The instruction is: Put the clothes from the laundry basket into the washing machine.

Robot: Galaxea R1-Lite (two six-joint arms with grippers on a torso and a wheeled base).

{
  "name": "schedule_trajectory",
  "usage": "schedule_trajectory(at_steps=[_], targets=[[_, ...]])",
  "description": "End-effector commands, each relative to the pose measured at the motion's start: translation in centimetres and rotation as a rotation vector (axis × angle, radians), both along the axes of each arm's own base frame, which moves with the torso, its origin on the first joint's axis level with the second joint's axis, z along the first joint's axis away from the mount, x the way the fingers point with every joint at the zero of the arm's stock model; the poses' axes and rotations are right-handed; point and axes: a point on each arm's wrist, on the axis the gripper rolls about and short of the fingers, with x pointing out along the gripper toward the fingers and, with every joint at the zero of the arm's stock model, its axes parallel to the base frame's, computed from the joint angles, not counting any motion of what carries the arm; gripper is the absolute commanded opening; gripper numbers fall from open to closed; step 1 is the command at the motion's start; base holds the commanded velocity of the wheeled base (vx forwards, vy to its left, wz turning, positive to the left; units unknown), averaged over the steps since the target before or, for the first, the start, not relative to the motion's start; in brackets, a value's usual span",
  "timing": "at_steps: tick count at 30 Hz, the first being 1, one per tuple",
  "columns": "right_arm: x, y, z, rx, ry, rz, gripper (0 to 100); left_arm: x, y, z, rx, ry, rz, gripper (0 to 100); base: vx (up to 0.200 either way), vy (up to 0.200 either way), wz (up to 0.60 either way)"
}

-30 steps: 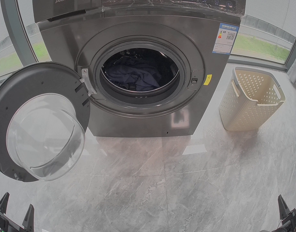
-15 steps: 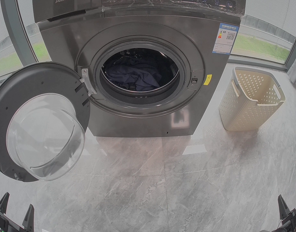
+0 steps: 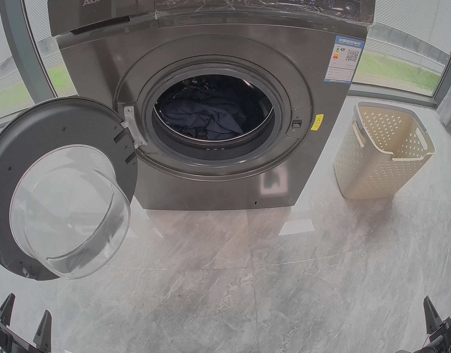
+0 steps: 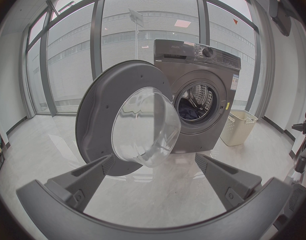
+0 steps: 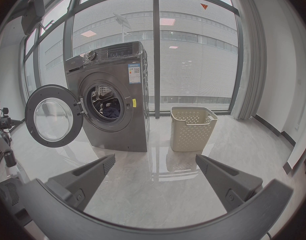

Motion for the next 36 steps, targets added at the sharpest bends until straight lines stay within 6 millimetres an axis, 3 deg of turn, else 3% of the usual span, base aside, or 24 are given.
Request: schedule_trajectory(at_steps=[1,8,17,29,36], targets=[[0.05,0.00,-0.46,0.000,0.007,0.002,100,0.03,0.00,-0.43,0.003,0.005,0.001,100,0.000,0.200,0.00],[0.07,0.00,-0.46,-0.003,0.008,-0.003,100,0.03,0.00,-0.43,-0.003,0.005,0.002,100,0.000,0.029,0.00],[0.05,-0.01,-0.46,0.000,0.007,0.001,100,0.03,0.00,-0.43,-0.003,0.005,0.002,100,0.000,0.000,0.40],[0.05,-0.01,-0.46,0.000,0.007,0.001,100,0.03,0.00,-0.43,-0.003,0.005,0.002,100,0.000,0.200,0.00],[0.05,-0.01,-0.46,0.000,0.007,0.001,100,0.04,0.00,-0.47,-0.003,0.006,0.004,100,0.000,0.000,0.00]])
